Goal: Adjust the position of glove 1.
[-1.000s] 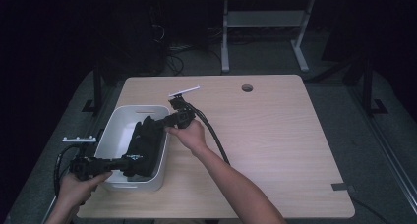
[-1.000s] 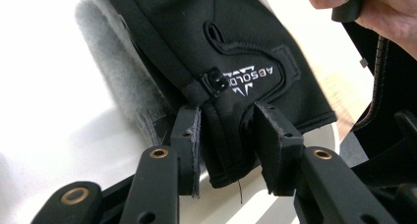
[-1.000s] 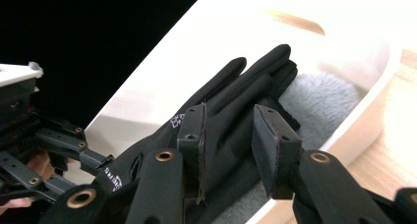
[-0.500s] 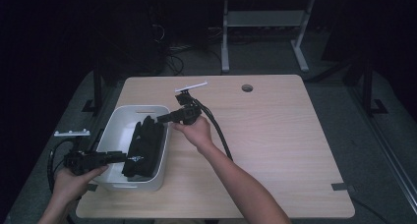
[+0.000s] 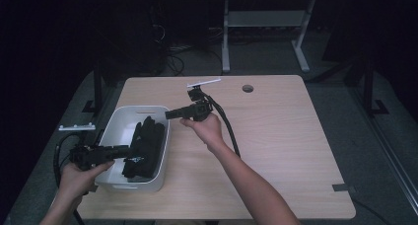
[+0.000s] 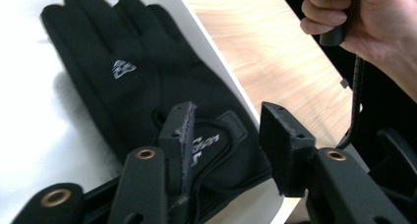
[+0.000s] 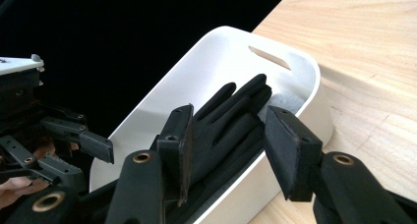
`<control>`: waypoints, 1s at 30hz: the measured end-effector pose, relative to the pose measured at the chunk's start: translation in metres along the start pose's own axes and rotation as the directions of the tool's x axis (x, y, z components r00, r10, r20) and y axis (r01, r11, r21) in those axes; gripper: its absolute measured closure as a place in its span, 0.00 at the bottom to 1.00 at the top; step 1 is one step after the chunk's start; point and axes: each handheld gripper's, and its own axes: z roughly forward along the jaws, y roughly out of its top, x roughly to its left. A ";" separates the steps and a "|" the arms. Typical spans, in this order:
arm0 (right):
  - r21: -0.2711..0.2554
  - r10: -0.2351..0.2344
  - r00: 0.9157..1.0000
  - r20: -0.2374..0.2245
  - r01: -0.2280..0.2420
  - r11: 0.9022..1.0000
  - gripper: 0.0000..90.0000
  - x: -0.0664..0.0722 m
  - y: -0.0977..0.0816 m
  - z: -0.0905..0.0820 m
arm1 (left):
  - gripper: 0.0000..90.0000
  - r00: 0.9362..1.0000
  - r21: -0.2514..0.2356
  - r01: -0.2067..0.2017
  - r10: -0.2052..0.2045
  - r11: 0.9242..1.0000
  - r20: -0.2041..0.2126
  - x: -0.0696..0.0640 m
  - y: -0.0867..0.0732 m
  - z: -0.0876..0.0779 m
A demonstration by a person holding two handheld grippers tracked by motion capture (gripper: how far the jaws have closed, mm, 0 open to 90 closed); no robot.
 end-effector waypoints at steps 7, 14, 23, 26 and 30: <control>-0.017 0.002 1.000 0.003 -0.002 1.000 0.52 -0.004 -0.001 -0.013 | 0.55 0.999 -0.003 -0.019 0.019 1.000 0.031 -0.010 0.008 0.007; -0.030 0.000 1.000 0.003 0.000 1.000 0.48 -0.004 0.000 -0.026 | 0.50 0.999 -0.007 -0.025 0.025 1.000 0.034 -0.016 0.011 0.010; -0.038 0.013 1.000 0.011 -0.013 0.999 0.42 -0.009 -0.003 -0.042 | 0.43 0.997 0.015 -0.062 0.061 0.998 0.050 -0.030 0.016 0.022; -0.046 0.016 1.000 0.015 -0.016 0.999 0.42 -0.011 -0.006 -0.048 | 0.42 0.996 0.013 -0.066 0.065 0.998 0.058 -0.035 0.018 0.027; -0.056 0.021 1.000 0.024 -0.020 0.998 0.41 -0.013 -0.007 -0.054 | 0.42 0.996 0.015 -0.069 0.068 0.998 0.061 -0.037 0.020 0.030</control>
